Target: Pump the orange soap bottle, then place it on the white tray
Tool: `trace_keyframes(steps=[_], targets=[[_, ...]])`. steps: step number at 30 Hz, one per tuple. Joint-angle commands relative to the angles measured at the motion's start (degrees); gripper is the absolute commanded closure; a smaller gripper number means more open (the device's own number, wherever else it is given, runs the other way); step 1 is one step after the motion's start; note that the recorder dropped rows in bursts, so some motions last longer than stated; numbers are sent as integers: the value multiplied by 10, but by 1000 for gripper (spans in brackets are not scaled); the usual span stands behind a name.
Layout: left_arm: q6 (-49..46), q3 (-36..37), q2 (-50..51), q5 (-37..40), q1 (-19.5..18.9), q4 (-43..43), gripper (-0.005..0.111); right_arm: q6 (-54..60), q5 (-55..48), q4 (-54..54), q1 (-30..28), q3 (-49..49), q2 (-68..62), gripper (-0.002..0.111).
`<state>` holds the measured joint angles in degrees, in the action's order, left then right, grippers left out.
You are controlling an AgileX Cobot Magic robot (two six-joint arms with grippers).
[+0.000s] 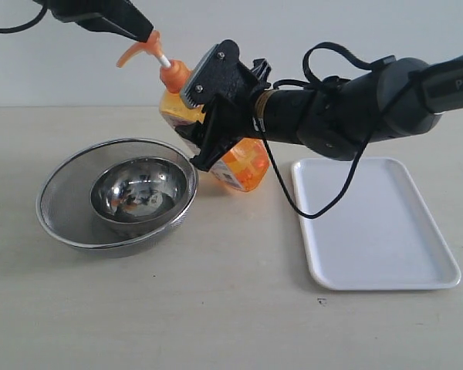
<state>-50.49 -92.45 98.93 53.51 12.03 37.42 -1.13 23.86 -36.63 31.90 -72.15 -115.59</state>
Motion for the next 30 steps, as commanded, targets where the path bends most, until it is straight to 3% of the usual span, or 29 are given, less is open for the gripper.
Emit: trace_keyframes(steps=[1, 30], targets=[[-1, -6, -24, 4, 5, -9, 102, -3, 26, 3, 1, -5, 7, 108], [13, -9, -31, -8, 5, -13, 102, -4, 26, 3, 1, -5, 7, 108]])
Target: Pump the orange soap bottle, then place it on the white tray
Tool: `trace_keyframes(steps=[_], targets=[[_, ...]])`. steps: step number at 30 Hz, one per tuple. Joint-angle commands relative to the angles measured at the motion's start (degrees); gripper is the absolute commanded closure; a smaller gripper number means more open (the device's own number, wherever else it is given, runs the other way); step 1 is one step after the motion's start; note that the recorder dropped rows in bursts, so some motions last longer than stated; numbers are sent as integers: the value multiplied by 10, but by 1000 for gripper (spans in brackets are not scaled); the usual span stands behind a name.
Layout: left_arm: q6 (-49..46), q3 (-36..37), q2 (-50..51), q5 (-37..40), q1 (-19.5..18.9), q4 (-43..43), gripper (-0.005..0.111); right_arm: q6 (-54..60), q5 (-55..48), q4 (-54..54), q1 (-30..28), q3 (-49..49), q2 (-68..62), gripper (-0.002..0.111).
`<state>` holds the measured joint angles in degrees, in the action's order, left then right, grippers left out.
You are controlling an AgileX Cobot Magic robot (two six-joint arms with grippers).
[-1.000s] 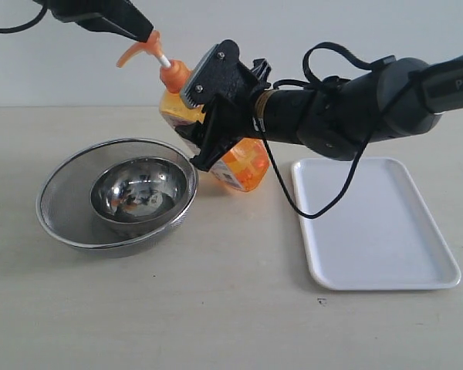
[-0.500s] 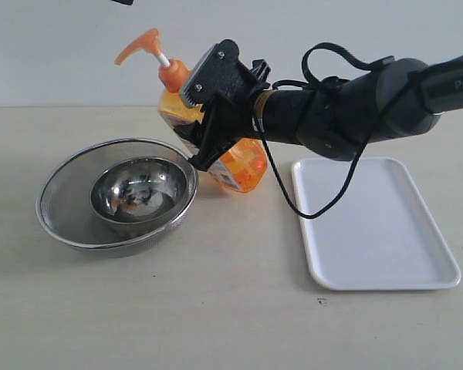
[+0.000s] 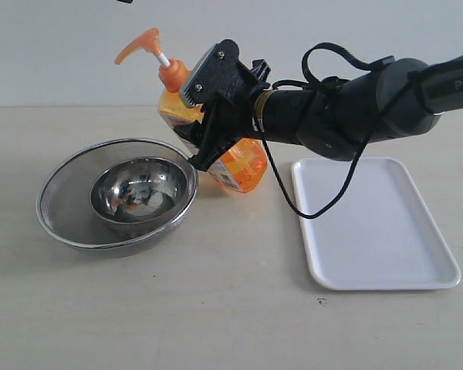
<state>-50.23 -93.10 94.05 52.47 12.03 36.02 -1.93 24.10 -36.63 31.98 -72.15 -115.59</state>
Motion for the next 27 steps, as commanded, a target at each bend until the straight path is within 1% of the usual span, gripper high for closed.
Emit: trace_keyframes(steps=[1, 6, 9, 27], targets=[[14, -3, 23, 3, 5, 1, 102, 4, 24, 3, 0, -5, 7, 108], [14, -3, 43, 1, 5, 5, 102, 4, 24, 3, 0, -5, 7, 108], [14, -3, 44, -10, 5, 5, 102, 4, 24, 3, 0, -5, 7, 108], [14, -3, 44, -12, 5, 10, 102, 4, 26, 3, 0, -5, 7, 108]])
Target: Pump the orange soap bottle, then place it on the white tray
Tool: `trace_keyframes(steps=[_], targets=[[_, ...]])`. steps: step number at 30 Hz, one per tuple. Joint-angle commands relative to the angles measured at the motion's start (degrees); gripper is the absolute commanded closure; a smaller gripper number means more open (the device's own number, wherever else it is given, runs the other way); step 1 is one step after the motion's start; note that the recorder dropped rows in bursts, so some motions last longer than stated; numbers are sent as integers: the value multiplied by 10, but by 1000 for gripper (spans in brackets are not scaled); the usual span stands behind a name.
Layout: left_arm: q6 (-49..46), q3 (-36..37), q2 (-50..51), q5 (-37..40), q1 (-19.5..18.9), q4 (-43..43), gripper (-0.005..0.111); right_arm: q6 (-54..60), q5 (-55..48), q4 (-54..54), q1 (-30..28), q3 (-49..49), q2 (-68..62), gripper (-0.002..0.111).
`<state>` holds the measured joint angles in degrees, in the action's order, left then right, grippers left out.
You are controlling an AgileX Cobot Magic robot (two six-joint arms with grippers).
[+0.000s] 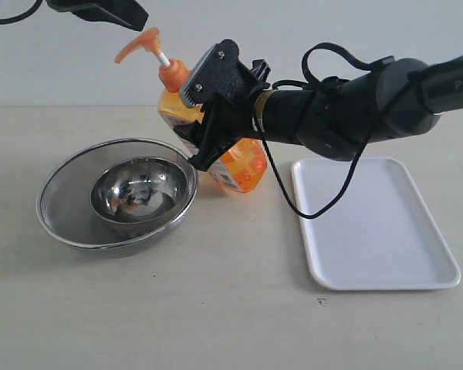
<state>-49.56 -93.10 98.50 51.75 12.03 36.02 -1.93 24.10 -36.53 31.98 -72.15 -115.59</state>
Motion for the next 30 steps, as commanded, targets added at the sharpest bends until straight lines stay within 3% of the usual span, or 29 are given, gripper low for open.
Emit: trace_keyframes(steps=[1, 30], targets=[[7, -3, -1, -5, 5, 11, 102, 3, 25, 2, 0, -5, 7, 108], [7, -3, 33, 10, 5, 28, 102, -3, 25, 2, 0, -5, 7, 108]])
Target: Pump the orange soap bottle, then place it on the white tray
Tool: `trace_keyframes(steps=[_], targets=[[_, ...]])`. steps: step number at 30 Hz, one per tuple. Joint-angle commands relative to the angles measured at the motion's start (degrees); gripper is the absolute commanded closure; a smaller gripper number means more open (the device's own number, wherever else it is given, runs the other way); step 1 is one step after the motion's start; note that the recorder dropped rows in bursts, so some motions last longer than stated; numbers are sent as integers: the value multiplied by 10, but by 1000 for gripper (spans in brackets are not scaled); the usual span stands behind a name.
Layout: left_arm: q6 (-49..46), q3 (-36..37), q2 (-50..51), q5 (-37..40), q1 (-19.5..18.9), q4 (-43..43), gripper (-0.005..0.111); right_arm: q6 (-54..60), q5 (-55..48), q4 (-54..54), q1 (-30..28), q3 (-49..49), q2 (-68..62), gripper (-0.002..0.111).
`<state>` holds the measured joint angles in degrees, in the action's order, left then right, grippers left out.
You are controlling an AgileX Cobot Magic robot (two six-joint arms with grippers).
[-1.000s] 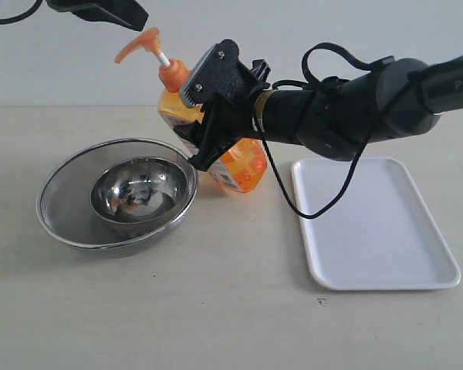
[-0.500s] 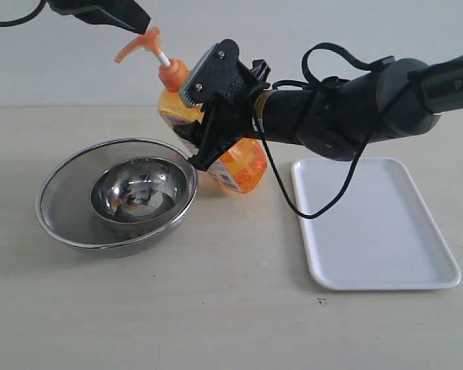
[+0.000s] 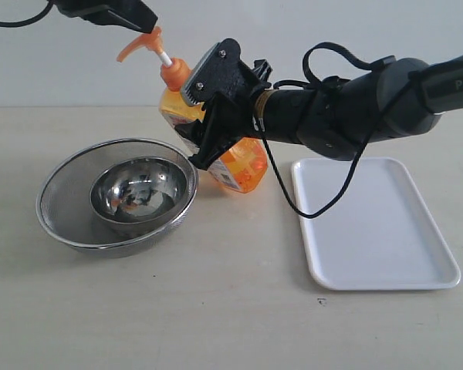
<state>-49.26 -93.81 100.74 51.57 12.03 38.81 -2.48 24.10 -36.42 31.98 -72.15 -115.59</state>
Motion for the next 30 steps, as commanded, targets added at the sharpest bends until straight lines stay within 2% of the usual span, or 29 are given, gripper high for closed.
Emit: trace_keyframes(steps=[1, 30], targets=[[4, 4, 11, 12, 5, 0, 102, 3, 25, 1, 0, -5, 7, 108], [15, 5, 11, 17, 6, 3, 102, 0, 34, 1, 0, -5, 7, 108]])
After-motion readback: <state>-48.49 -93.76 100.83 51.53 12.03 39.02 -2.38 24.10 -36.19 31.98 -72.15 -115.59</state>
